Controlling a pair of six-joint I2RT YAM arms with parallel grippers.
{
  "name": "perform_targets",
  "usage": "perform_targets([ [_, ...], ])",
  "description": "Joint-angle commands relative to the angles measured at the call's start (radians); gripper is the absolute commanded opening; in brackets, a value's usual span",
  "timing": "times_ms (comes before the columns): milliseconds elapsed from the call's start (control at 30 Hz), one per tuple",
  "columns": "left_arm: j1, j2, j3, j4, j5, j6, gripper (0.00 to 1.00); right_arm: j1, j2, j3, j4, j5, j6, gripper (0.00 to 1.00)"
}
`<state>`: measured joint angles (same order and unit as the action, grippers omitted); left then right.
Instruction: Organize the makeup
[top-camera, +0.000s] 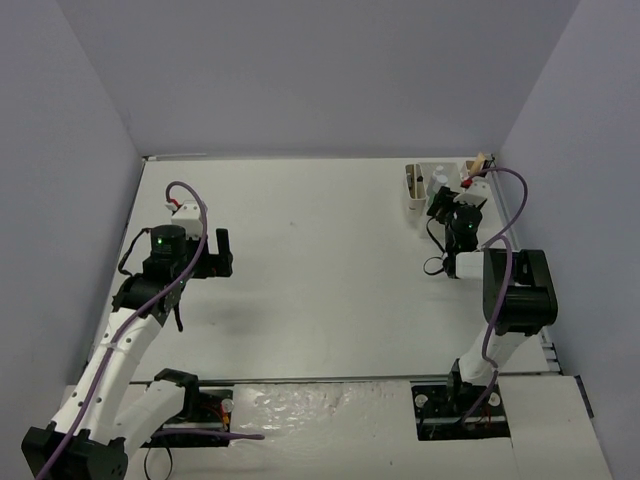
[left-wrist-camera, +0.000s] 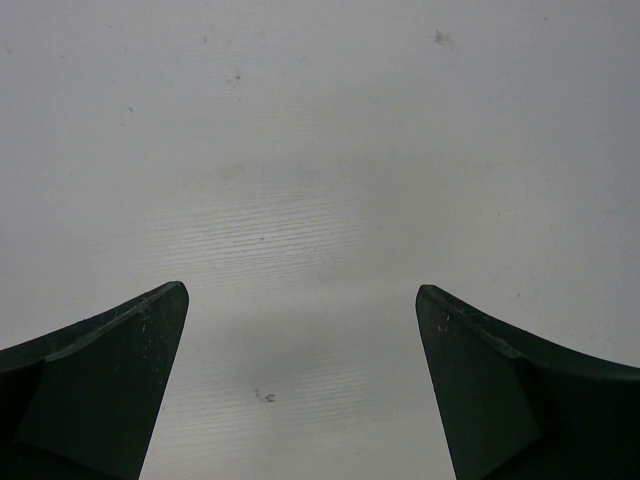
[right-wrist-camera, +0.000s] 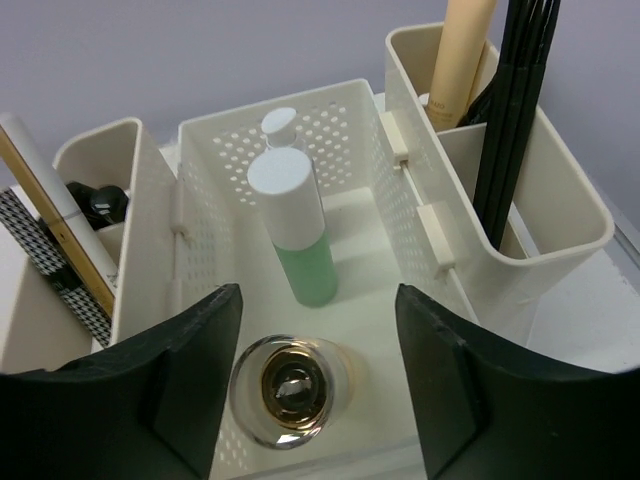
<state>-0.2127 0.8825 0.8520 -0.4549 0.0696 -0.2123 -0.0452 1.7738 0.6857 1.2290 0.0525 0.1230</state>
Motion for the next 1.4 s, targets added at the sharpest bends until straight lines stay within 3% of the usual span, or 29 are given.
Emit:
perform_targets([
  [0,0.009,-0.014,0.021,0.049,-0.010,0.010,0.97,0.003,-0.158,0.016,-0.007,0.006,0.005,0.65],
  [333,0.009,-0.031,0.022,0.043,-0.010,0.010,0.97,0.002,-0.470,0.081,-0.373,-0.025,0.001,0.78],
  [567,0.009,-0.042,0.022,0.039,-0.013,0.010,0.97,0.001,-0.771,0.158,-0.772,-0.042,0.021,1.00],
  [867,0.010,-0.060,0.030,0.025,-0.041,0.012,0.97,0.002,-1.082,0.286,-1.207,-0.065,0.073,1.00],
  [1167,0.009,-0.112,0.038,-0.001,-0.085,0.034,0.97,0.005,-1.260,0.315,-1.452,-0.027,0.059,1.00],
  [1367,0.009,-0.166,0.041,-0.031,-0.083,0.029,0.97,0.079,-1.313,0.276,-1.487,-0.004,0.017,1.00],
])
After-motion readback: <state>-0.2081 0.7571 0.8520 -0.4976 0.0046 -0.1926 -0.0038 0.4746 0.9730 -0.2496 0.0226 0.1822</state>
